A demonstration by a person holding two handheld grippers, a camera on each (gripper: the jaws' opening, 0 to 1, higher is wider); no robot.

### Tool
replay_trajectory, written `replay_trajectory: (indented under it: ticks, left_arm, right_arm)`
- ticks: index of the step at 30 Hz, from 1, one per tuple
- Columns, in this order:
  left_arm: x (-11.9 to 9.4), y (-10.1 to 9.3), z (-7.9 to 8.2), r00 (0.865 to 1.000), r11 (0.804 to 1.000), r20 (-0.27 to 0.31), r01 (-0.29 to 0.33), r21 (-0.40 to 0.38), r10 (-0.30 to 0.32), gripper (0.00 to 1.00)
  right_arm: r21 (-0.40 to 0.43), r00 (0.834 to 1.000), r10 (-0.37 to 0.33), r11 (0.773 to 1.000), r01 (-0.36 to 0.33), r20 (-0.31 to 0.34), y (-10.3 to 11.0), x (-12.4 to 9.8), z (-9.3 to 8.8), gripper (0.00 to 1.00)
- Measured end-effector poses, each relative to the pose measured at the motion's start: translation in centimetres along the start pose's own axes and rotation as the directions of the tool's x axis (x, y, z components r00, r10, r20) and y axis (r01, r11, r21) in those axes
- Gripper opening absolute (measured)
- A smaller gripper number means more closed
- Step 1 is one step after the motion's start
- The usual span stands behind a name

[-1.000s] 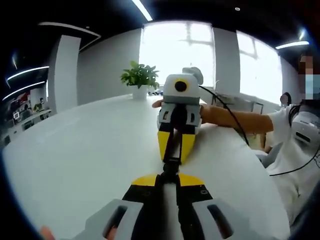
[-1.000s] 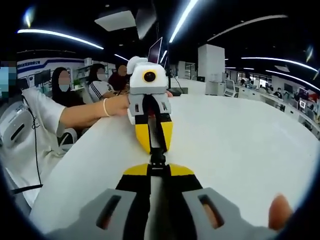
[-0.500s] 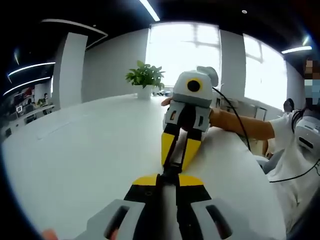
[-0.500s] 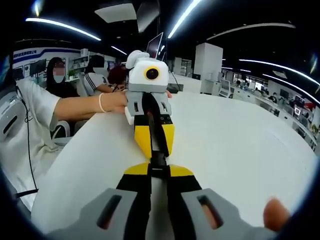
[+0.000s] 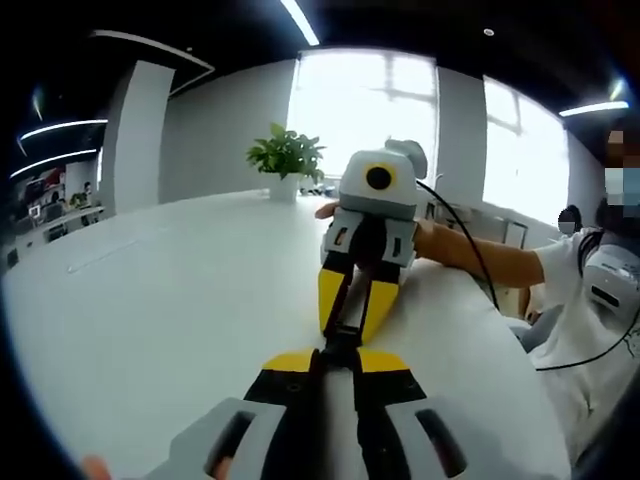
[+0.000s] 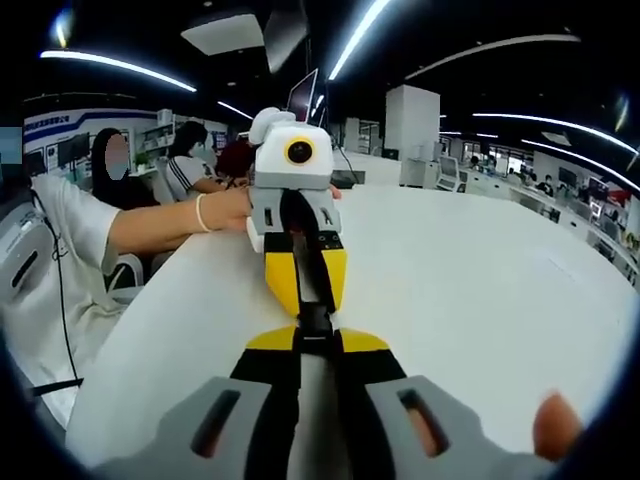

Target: Snap the two parts of the plastic buckle together until the buckle closes and remains connected.

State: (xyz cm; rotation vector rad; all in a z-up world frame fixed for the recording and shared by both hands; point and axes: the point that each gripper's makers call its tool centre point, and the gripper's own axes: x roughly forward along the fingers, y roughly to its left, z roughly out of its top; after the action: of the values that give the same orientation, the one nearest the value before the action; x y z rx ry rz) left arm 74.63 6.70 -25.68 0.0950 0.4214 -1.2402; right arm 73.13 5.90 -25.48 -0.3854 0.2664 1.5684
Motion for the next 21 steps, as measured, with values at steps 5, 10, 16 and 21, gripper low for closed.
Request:
replay_trajectory:
  ticks: [5,10,16,21]
  left_arm:
    - [0.4,-0.5,0.2,0.999,0.999,0.018,0.029,-0.026,-0.029,0.21]
    - [0.5,-0.6,0.2,1.000,0.999,0.019,0.022,-0.032,-0.021,0.22]
    - [0.5,-0.3,0.1,0.999,0.999,0.025,-0.022,-0.044,0.023,0.24]
    - [0.6,0.9,0.5,0.998,0.997,0.012,-0.054,-0.050,0.055,0.22]
  right_arm:
    - [0.008,1.000,-0.001,1.000,0.001,0.004,0.0,-0.1,0.0,0.14]
    - [0.010,1.000,-0.016,1.000,0.016,0.000,-0.3,-0.3,-0.1,0.18]
    - [0.010,1.000,-0.026,1.000,0.026,0.002,-0.6,-0.1,-0.1,0.21]
    - [0.008,0.999,-0.041,0.999,0.041,0.008,-1.3,0.2,-0.1,0.21]
